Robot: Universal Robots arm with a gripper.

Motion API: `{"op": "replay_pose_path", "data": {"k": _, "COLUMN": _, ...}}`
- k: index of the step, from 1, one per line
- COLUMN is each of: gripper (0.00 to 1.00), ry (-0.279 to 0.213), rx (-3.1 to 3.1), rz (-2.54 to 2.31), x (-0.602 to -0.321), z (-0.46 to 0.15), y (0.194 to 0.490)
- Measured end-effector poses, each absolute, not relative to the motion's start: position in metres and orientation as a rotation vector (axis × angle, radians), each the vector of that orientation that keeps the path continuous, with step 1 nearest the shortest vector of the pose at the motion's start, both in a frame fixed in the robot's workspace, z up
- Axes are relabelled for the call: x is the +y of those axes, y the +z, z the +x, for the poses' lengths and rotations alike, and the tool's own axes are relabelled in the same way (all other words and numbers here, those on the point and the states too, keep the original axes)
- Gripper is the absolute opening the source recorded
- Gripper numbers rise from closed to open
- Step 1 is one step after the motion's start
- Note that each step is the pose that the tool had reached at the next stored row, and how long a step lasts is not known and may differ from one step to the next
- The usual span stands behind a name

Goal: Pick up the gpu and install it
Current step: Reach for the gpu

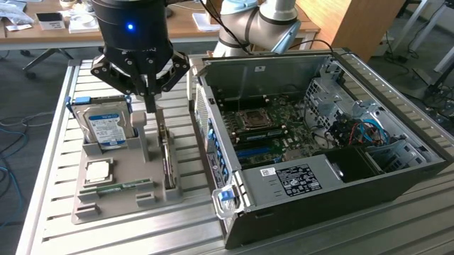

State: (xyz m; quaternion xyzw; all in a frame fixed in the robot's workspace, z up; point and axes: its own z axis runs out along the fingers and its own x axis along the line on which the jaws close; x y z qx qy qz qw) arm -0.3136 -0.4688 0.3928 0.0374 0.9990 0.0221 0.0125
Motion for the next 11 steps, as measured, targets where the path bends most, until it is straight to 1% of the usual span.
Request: {"op": "replay_pose_path", "data": {"k": 11, "gripper": 0.11, "ry": 0.069, "rx": 3.114, "rz": 0.116, "x": -0.4701, "z": -0.3122, "y": 0.3926}}
